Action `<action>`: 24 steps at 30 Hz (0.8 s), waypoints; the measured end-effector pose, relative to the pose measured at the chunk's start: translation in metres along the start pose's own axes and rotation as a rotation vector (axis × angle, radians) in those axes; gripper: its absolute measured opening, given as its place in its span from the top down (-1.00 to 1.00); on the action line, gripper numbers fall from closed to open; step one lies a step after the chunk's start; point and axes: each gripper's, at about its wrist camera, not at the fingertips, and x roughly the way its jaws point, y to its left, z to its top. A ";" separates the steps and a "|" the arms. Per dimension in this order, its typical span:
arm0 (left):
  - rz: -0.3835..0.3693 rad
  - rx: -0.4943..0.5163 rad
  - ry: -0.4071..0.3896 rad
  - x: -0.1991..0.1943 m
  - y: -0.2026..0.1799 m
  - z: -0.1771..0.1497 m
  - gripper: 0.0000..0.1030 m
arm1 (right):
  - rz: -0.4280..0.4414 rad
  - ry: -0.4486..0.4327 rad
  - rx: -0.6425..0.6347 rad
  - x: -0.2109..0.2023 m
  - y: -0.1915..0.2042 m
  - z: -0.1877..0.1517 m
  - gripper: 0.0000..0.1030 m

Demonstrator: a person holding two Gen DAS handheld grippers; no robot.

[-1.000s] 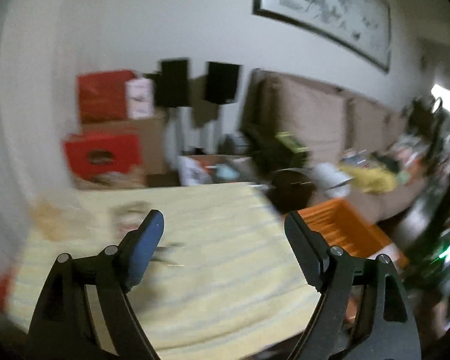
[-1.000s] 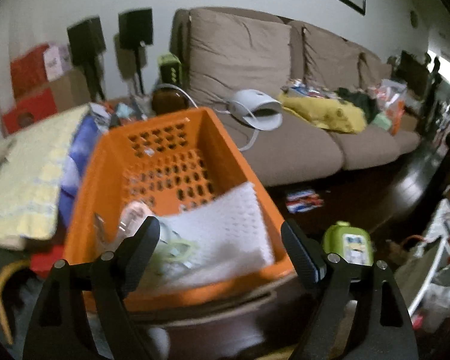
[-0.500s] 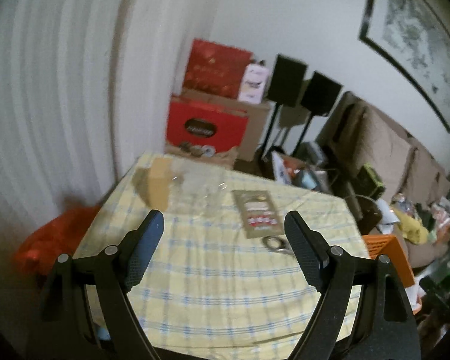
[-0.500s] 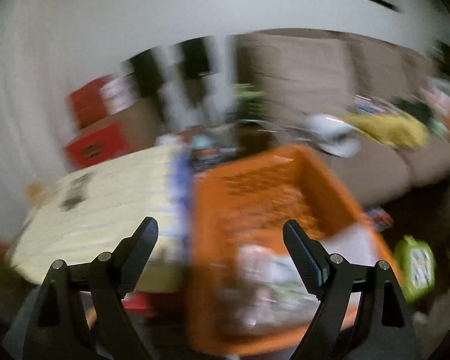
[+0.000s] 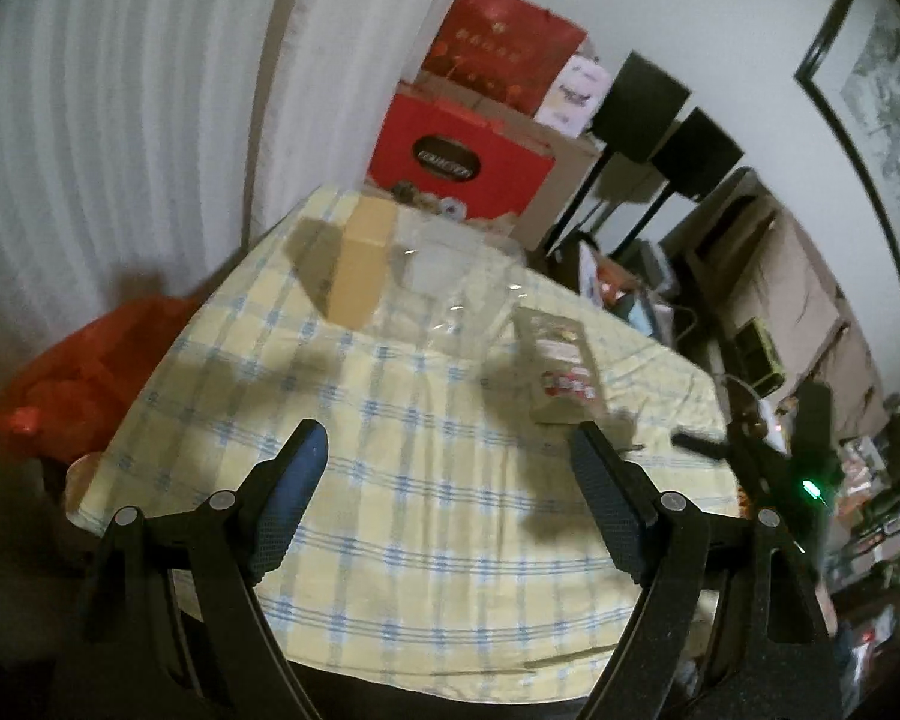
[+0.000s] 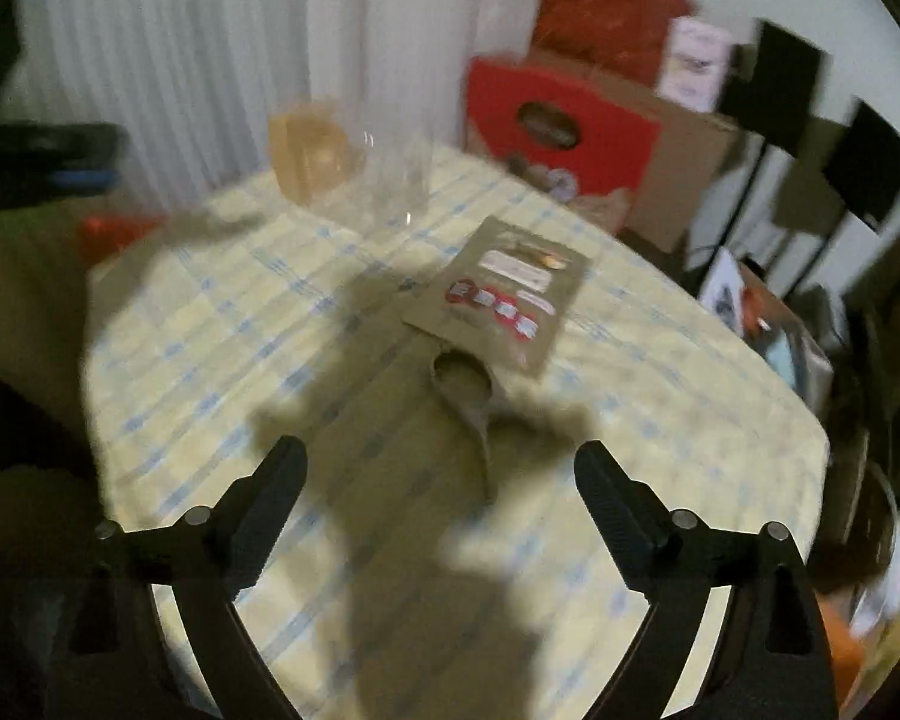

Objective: Organize objects
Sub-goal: 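Move both open grippers away from the basket toward the brown packet on the table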

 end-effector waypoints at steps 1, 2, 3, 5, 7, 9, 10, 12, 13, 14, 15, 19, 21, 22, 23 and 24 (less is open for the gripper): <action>0.001 -0.015 0.003 0.002 0.004 0.001 -0.57 | -0.034 0.020 -0.032 0.015 -0.002 0.007 -0.78; -0.003 -0.033 0.004 0.003 0.008 0.001 -0.57 | -0.056 0.032 -0.054 0.025 -0.002 0.009 -0.77; -0.005 -0.064 0.007 0.006 0.012 0.002 -0.57 | -0.065 0.045 -0.072 0.034 -0.004 0.012 -0.76; -0.006 -0.085 0.013 0.011 0.012 0.004 -0.57 | -0.063 0.072 -0.099 0.050 -0.005 0.013 -0.57; 0.000 -0.051 0.021 0.015 0.005 0.004 -0.57 | -0.055 0.083 -0.089 0.057 -0.009 0.011 -0.35; 0.007 -0.025 0.029 0.021 -0.004 0.004 -0.57 | -0.015 0.086 -0.043 0.055 -0.012 0.006 0.09; -0.001 -0.021 0.036 0.023 -0.007 0.003 -0.57 | 0.010 0.094 -0.008 0.052 -0.014 0.004 0.30; -0.021 -0.017 0.047 0.029 -0.018 0.003 -0.57 | -0.006 0.102 0.044 0.045 -0.014 -0.005 0.51; -0.024 -0.010 0.042 0.033 -0.025 0.003 -0.57 | -0.016 0.108 0.064 0.042 -0.014 -0.007 0.51; -0.025 0.010 0.042 0.038 -0.035 0.003 -0.57 | -0.026 0.116 0.097 0.037 -0.014 -0.012 0.51; -0.025 0.043 0.055 0.045 -0.048 0.003 -0.57 | -0.039 0.125 0.157 0.030 -0.019 -0.021 0.51; -0.019 0.182 0.159 0.086 -0.109 0.000 -0.57 | -0.119 0.116 0.340 0.001 -0.034 -0.052 0.51; 0.015 0.231 0.200 0.113 -0.138 0.000 -0.57 | -0.120 0.092 0.431 -0.019 -0.042 -0.070 0.51; 0.042 0.236 0.215 0.126 -0.148 0.000 -0.57 | -0.119 0.078 0.455 -0.027 -0.045 -0.075 0.51; 0.102 0.233 0.237 0.145 -0.158 0.001 -0.57 | -0.120 0.058 0.484 -0.038 -0.048 -0.082 0.51; 0.137 0.222 0.247 0.157 -0.162 0.002 -0.57 | -0.120 0.037 0.511 -0.050 -0.050 -0.090 0.51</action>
